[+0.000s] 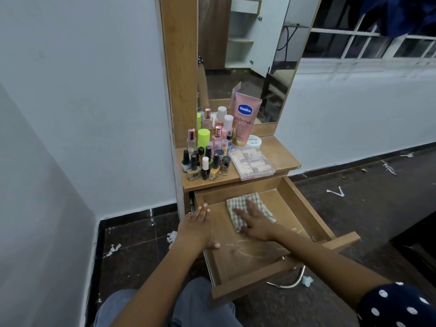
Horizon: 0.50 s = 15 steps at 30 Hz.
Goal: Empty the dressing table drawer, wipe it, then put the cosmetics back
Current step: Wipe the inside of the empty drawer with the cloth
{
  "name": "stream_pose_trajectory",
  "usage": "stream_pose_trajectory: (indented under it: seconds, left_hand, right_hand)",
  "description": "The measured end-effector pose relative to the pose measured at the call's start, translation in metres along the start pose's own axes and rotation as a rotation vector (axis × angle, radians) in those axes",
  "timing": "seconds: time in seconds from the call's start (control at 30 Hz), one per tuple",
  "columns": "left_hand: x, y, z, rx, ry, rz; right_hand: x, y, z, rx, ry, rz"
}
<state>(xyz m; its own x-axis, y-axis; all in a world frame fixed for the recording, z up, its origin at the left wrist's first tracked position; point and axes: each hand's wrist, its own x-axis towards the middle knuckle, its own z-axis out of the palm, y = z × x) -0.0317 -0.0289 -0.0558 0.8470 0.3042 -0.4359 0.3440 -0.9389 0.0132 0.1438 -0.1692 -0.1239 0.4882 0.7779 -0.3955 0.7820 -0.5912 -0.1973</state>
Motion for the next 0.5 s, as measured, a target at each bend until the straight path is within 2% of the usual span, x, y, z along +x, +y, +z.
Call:
stream_pose_trajectory:
  seconds: [0.1, 0.2, 0.27, 0.33, 0.43, 0.5]
  left_hand:
    - [0.000, 0.000, 0.001, 0.000, -0.002, -0.005]
    - [-0.002, -0.002, 0.001, 0.016, 0.024, 0.034]
    - [-0.001, -0.005, 0.002, 0.003, 0.037, 0.059]
    - [0.000, -0.007, 0.002, -0.008, 0.036, 0.077]
    - [0.000, -0.008, 0.001, -0.025, 0.027, 0.085]
    - [-0.001, -0.008, 0.000, -0.043, 0.015, 0.086]
  right_hand:
    - [-0.002, 0.015, -0.005, 0.075, 0.030, 0.217]
    - [-0.005, 0.006, -0.008, 0.155, -0.049, 0.390]
    - [-0.005, -0.012, -0.005, 0.159, -0.118, 0.378]
    - [-0.007, -0.027, 0.002, 0.109, -0.147, 0.277]
    - [-0.009, -0.026, 0.005, 0.058, -0.119, 0.133]
    - [-0.009, -0.016, 0.000, 0.082, -0.061, 0.130]
